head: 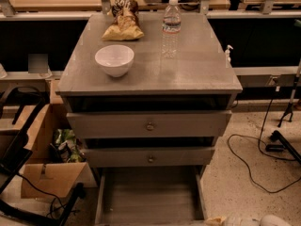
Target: Close bottom drawer
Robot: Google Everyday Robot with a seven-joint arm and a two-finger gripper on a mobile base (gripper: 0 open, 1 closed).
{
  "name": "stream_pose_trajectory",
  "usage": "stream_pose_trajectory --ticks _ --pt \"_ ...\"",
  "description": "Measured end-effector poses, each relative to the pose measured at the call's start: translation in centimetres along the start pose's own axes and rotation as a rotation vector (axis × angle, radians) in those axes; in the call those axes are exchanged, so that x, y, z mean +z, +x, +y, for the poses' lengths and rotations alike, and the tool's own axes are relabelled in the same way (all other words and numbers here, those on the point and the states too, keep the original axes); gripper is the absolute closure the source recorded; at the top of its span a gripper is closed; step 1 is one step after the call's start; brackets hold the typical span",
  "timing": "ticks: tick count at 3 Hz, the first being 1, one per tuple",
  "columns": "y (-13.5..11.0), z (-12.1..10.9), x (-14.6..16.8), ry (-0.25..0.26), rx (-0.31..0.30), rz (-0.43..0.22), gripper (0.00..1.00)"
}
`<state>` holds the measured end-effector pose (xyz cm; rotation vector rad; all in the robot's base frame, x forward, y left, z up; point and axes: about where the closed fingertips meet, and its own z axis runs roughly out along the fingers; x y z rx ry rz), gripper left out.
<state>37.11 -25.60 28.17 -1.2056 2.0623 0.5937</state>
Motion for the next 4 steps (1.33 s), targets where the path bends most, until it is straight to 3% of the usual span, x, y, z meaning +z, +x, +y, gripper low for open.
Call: stream_pose_trajectory --ticks 1,2,3,4 --pt "4.8 -1.3 3.3 -0.006 0.062 -0.031 1.0" --pt "8.4 -1.4 3.8 -0.013 0.065 -0.038 1.0" --pt "10.1 -0.4 2.7 -0.077 -0.004 -0.009 1.0" --pt "10.1 -0.4 2.7 -0.077 -0.004 -0.009 1.0"
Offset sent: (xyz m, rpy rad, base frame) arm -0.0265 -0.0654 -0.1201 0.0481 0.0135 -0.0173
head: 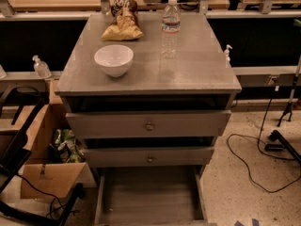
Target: Close bottom drawer
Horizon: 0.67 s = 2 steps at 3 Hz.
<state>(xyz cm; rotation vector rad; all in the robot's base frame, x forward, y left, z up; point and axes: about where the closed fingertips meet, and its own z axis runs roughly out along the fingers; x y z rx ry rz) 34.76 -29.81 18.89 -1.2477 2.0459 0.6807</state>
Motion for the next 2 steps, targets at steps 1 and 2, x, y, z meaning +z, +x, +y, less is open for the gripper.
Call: stream_pose_trajectory --ticks 1,2 --pt "-0.4 0.6 2.8 -0.017 -0.024 -0.03 1.0" --pt "-0.8 1.7 6.1 -0.053 -0.062 -0.088 1.0"
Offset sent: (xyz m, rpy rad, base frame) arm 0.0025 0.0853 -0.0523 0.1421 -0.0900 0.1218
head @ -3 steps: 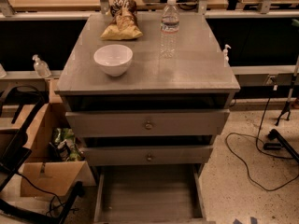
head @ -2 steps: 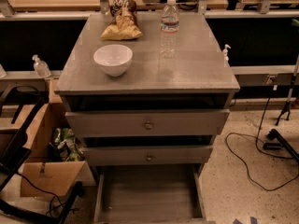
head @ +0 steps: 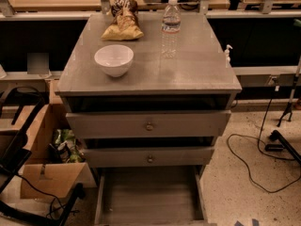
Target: Close bottom drawer
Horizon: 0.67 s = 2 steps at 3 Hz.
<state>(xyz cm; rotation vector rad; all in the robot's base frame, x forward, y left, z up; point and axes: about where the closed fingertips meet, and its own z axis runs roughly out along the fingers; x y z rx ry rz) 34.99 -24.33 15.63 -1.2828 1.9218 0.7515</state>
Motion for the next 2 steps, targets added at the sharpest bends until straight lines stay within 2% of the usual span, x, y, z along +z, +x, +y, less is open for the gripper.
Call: stream_pose_trajectory --ticks 1,2 --pt "-2.1 -0.4 2.4 -0.015 -0.073 -0.056 1.0" --pt "-3.4 -1.2 3.2 -0.013 -0.112 -0.08 1.0"
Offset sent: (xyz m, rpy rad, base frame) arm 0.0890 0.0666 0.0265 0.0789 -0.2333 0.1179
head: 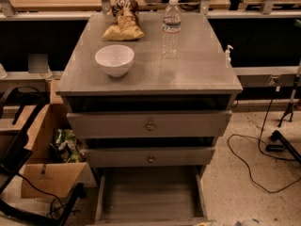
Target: Close bottom drawer
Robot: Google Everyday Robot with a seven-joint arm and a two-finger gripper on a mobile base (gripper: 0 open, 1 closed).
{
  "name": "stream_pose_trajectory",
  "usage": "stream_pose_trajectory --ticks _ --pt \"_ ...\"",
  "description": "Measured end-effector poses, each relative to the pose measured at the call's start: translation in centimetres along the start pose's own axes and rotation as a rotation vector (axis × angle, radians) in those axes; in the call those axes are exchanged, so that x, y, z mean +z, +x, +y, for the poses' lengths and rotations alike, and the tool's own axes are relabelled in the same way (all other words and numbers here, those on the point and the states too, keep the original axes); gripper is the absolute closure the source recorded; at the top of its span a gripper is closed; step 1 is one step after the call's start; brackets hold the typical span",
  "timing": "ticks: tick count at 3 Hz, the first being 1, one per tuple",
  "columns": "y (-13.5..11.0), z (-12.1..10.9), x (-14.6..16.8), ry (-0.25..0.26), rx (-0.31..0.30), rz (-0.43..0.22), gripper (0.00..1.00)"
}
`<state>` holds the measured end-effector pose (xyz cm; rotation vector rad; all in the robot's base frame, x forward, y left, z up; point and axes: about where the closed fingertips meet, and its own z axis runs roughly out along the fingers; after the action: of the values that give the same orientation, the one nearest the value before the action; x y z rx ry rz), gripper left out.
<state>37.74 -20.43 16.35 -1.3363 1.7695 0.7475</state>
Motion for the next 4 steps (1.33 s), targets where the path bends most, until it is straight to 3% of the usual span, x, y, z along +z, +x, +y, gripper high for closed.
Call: stream_pose_trajectory --ticks 3,4 --pt "-0.6 -1.4 1.0 0.003 -0.012 -0.002 1.0" --pt "-1.3 -3.7 3.1 0.007 -0.015 -0.008 1.0"
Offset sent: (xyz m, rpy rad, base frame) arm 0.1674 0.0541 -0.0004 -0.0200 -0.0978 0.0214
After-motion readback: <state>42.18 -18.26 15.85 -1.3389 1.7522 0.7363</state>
